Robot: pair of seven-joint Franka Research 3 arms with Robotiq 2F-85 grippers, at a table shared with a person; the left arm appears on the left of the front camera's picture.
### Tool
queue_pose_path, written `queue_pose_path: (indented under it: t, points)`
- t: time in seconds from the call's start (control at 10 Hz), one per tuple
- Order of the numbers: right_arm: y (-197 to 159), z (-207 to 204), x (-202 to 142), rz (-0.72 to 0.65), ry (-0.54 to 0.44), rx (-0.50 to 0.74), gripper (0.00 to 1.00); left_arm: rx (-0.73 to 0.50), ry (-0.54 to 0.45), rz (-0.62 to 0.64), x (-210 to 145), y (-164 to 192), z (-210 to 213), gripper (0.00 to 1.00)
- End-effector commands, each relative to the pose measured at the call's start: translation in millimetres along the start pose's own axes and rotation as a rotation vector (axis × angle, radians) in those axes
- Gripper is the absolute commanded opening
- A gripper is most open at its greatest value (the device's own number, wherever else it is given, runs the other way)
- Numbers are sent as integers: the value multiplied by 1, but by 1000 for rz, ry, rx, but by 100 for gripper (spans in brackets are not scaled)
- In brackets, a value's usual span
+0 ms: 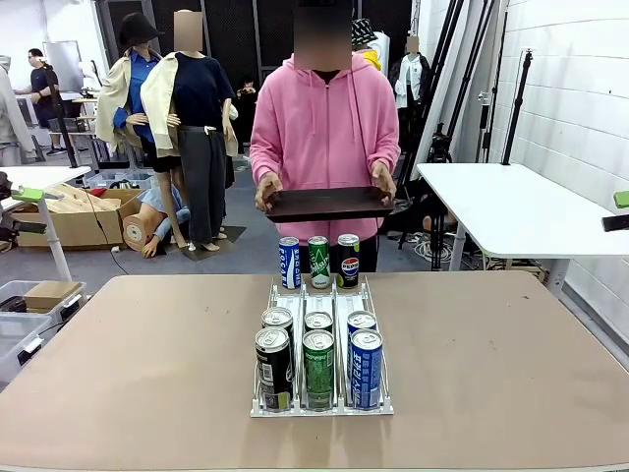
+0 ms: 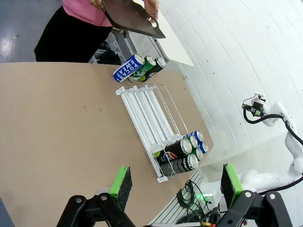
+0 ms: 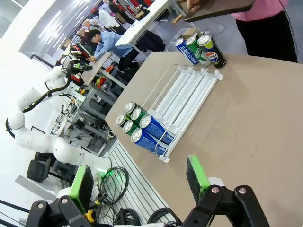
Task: Retrieve and hand over the desired beverage to the person.
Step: Pick up a can of the same type that the person held from the Automatic Can Dispenser.
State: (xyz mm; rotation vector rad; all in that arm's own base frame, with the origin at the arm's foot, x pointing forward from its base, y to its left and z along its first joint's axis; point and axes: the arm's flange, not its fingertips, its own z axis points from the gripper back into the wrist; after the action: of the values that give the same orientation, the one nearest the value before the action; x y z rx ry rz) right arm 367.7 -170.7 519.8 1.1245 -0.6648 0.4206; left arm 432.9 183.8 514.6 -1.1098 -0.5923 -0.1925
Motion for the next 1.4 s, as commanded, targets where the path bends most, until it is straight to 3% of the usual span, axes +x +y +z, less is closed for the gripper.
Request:
queue_pose_path:
  t: [0.0, 1.3]
  points:
    - [-1, 0, 0, 12, -1, 11, 100, -4, -6, 1, 0, -2, 2, 100]
    - [-1, 0, 0, 12, -1, 11, 100, -4, -6, 1, 0, -2, 2, 100]
